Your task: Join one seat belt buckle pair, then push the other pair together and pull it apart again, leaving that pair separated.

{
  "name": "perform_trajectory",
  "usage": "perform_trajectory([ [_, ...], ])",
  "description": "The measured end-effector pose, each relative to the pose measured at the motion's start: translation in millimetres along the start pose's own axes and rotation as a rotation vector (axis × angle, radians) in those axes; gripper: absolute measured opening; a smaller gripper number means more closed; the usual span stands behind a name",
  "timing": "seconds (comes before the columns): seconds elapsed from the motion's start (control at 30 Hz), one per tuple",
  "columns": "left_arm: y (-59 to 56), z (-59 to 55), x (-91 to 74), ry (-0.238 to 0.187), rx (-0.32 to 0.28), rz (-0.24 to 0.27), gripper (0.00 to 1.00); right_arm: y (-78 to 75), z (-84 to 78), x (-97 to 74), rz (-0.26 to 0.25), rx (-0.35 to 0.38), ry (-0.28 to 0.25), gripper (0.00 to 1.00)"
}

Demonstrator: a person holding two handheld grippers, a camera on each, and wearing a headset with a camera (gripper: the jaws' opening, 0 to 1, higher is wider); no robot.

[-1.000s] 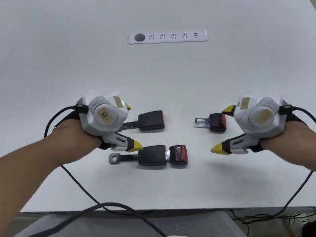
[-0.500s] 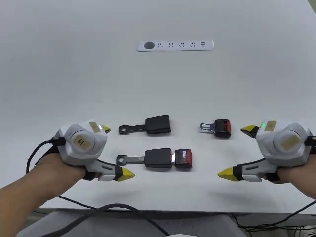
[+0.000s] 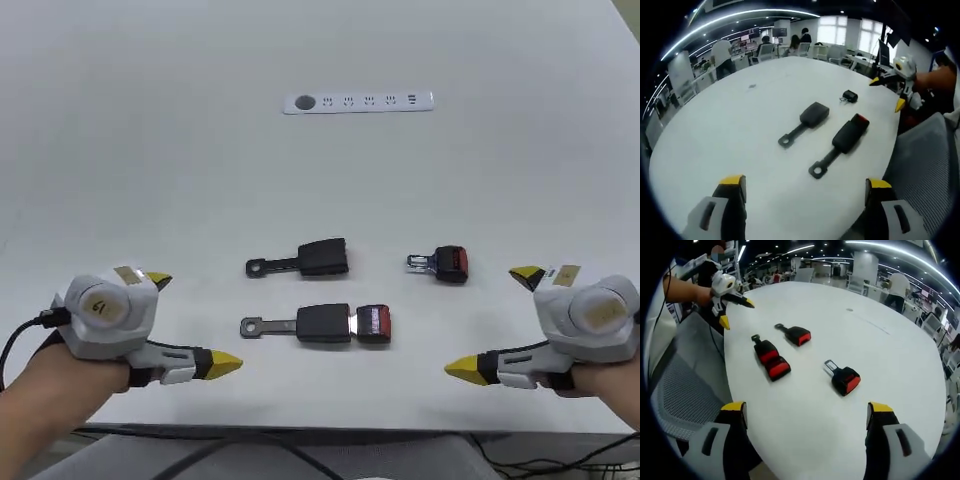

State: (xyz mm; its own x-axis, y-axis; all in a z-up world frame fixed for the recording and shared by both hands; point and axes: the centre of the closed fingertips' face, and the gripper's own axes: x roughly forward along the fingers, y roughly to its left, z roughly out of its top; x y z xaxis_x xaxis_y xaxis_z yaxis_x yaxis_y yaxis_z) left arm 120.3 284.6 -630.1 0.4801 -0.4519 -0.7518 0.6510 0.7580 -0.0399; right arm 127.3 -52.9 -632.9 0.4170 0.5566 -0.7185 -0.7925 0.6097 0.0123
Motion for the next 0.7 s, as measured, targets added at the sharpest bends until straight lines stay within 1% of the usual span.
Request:
perform_trajectory([
  [0.1, -3.1, 0.4, -1.7, 0.002, 0.004, 0.003, 1.00, 0.9, 1.1, -1.3, -0.006, 0.005, -0.005, 1.00],
  [0.3, -0.8, -2.2, 0.5, -0.007, 0.002, 0.002, 1.00, 2.2, 3.5, -0.8, -0.012, 0.009, -0.008, 1.00],
  [0.37, -2.9, -1.9, 1.8, -0.008, 0.012, -0.001, 1.00, 2.3, 4.4, -1.7, -0.014, 0.007, -0.008, 1.00],
  [0.43, -8.1, -0.2, 2.4, -0.009, 0.017, -0.006, 1.00, 1.6, 4.8, -2.2, -0.017, 0.008, -0.011, 1.00],
  [0.57, -6.6, -0.8, 2.4, -0.014, 0.024, -0.007, 1.00, 5.7, 4.9, -3.9, -0.015, -0.001, -0.006, 1.00],
  [0.7, -7.5, 0.6, 1.5, -0.015, 0.030, -0.010, 1.00, 5.4, 4.3, -3.7, -0.018, 0.004, -0.003, 1.00],
])
